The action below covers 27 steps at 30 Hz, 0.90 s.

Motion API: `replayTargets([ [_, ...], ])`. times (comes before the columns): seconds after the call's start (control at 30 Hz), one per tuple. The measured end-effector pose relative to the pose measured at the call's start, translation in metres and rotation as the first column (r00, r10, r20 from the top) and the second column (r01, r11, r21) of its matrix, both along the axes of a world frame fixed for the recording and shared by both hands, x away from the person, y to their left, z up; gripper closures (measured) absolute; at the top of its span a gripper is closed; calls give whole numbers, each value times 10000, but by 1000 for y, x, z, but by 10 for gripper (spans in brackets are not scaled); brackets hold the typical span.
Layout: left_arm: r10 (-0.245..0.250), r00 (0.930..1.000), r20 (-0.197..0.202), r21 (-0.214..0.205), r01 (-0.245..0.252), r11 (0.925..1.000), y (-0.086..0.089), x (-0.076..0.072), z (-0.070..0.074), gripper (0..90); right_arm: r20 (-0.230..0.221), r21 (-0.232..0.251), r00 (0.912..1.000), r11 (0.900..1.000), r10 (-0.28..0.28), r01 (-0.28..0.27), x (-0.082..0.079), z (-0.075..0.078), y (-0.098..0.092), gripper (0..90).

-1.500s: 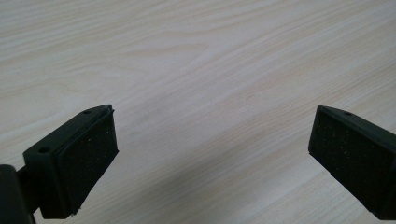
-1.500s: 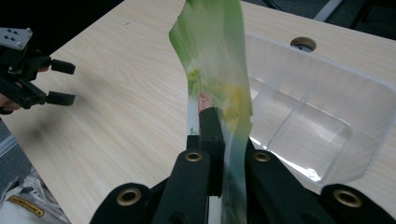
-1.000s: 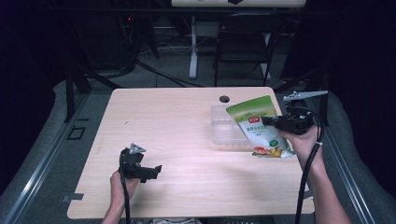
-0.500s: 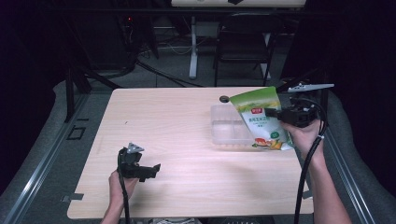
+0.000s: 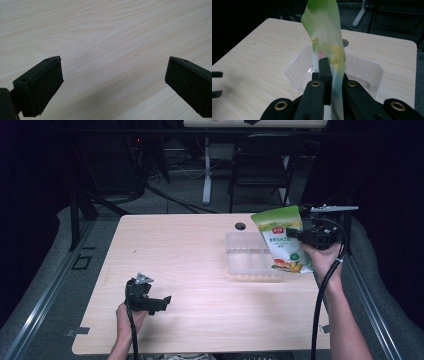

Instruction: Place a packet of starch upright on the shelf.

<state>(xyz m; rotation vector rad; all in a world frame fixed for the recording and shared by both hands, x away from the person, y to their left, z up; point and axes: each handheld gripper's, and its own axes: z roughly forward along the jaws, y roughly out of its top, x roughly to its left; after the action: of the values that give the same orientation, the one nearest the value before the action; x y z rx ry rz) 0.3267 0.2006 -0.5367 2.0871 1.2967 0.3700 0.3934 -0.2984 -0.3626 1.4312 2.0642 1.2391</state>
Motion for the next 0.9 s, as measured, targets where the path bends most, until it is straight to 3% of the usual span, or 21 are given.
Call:
replayTargets([
  [0.13,13,10000,-69,-95,-13,10000,1,1,-2,14,37,216,9995,9993,-309,308,7,-5,-1,900],
  [0.27,-27,9999,-121,-54,26,10000,0,2,-2,14,29,-34,9984,9984,-566,566,13,-7,-1,900],
  [0.47,-30,9999,-114,-77,30,10000,0,2,-2,14,105,17,9967,9967,-810,810,21,-11,-1,900],
  [0.9,-44,10000,-63,-114,43,9999,-1,1,-2,15,239,442,9893,9888,-1439,1428,30,-20,-5,900],
])
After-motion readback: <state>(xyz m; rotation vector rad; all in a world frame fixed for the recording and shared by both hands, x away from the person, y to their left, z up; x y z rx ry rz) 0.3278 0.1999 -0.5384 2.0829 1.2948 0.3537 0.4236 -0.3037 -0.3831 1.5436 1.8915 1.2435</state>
